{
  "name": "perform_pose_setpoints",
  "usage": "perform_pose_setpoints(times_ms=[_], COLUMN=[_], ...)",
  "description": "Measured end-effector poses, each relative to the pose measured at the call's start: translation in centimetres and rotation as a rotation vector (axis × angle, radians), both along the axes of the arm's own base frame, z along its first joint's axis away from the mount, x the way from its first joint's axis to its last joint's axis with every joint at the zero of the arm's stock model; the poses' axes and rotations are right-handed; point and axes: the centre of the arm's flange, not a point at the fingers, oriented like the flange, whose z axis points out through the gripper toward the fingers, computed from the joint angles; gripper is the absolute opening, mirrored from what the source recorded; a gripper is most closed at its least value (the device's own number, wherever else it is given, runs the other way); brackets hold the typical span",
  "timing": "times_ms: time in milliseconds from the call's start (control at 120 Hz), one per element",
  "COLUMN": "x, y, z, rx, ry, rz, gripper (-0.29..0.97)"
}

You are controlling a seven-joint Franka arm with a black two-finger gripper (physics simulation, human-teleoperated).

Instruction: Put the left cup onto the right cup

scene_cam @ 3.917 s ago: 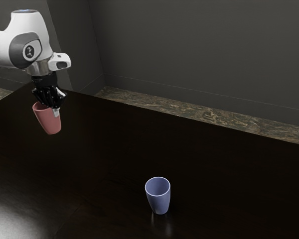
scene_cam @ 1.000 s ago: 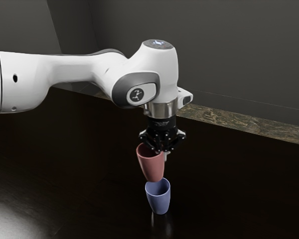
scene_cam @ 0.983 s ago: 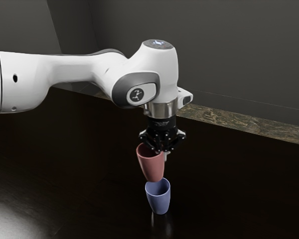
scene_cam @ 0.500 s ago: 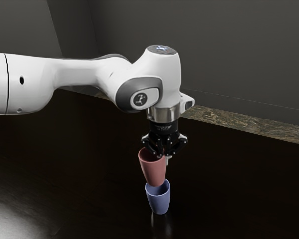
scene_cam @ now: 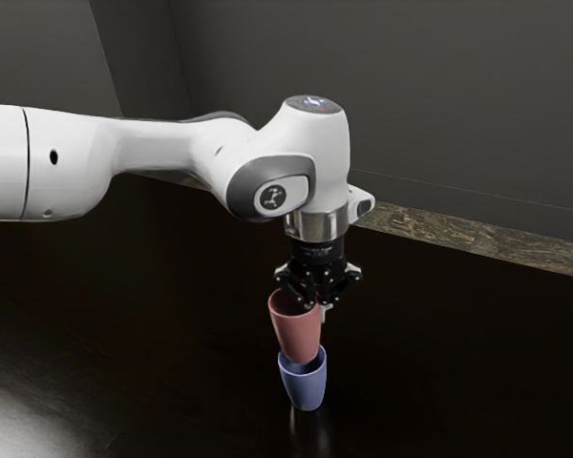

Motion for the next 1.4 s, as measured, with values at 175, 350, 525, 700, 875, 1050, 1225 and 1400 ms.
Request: perform_pose_setpoints(times_ms=[175, 350, 525, 700, 875, 1050, 1225, 1400], x=[0.2, 0.2, 0.4, 0.6, 0.7, 0.9, 0.8, 0.9], y=[0.1, 0.2, 0.2, 0.1, 0.1, 0.2, 0.1, 0.0], z=[-0.3, -0.6, -1.0, -1.3, -1.9, -2.0, -2.0, -1.9], rx=[-0.002, -0.001, -0.003, -0.009, -0.013, -0.016, -0.017, -0.019], ry=[0.002, 0.005, 0.008, 0.003, 0.005, 0.003, -0.014, -0.023], rz=[0.003, 0.004, 0.007, 0.007, 0.007, 0.006, -0.008, -0.016], gripper=[-0.10, -0.10, -0.10, -0.10, -0.10, -0.07, 0.31, 0.52])
